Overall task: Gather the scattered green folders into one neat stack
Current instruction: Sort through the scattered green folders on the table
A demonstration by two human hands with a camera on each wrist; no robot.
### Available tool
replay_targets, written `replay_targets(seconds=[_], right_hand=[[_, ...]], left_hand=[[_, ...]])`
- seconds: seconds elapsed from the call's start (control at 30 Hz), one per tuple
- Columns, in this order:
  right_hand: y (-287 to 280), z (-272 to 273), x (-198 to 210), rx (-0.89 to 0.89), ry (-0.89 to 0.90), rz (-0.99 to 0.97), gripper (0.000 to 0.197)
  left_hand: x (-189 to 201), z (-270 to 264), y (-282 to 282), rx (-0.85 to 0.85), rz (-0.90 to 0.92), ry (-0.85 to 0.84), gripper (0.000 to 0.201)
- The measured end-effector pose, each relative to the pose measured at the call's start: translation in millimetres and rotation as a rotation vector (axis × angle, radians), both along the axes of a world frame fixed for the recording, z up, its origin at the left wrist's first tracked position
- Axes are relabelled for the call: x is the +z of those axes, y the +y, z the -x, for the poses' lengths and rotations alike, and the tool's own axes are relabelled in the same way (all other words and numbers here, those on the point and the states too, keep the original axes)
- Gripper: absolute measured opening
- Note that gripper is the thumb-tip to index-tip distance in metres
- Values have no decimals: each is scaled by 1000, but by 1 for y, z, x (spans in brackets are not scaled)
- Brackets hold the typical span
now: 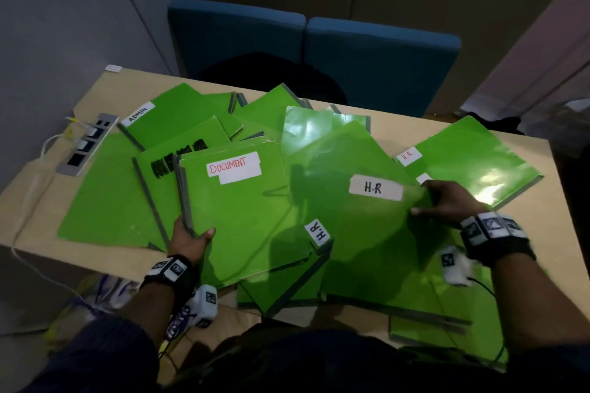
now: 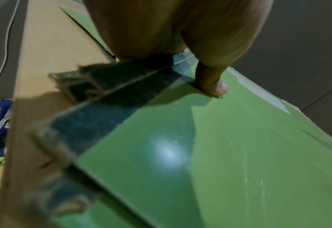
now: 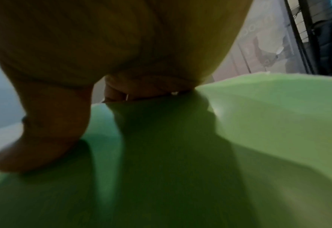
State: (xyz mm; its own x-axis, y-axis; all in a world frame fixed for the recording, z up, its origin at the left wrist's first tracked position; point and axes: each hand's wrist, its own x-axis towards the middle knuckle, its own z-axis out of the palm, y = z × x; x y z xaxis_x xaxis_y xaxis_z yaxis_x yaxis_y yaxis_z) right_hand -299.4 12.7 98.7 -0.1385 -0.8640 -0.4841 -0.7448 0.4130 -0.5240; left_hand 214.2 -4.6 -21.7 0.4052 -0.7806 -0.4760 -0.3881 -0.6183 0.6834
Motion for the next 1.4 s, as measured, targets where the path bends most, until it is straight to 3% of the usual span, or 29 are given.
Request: replay_targets(seconds=[0.1, 0.17, 0.33, 0.43, 0.6, 0.7, 0.83, 1.0, 1.13, 1.23, 1.4], right_hand=[[-17, -13, 38, -130, -170, 146, 22], [-32, -39, 40, -221, -261, 235, 16], [-59, -150, -13, -295, -307, 189, 30], [-65, -204, -45, -298, -278, 118, 37], [-77, -245, -74, -80, -167, 51, 52], [-68, -240, -89, 227, 108, 36, 64], [-39, -185, -98, 410, 398, 12, 64], [10, -140, -96, 375, 460, -90, 72], [14, -145, -91, 372, 580, -65, 52], [-13, -131, -84, 325, 533, -49, 46], [-54, -95, -78, 517, 635, -102, 114]], left_hand=[[5, 1, 3, 4, -9, 26, 84], [8, 1, 5, -35, -7, 32, 83], [16, 0, 4, -138, -18, 110, 79], [20, -6, 1, -143, -30, 192, 66], [20, -8, 1, -204, -54, 232, 75], [12, -14, 1, -273, -50, 192, 82], [8, -19, 1, -296, -53, 151, 82], [10, -14, 2, -276, -46, 123, 81], [10, -10, 1, -256, -68, 101, 82], [10, -11, -1, -255, -89, 102, 83], [12, -6, 2, -216, -95, 60, 81]])
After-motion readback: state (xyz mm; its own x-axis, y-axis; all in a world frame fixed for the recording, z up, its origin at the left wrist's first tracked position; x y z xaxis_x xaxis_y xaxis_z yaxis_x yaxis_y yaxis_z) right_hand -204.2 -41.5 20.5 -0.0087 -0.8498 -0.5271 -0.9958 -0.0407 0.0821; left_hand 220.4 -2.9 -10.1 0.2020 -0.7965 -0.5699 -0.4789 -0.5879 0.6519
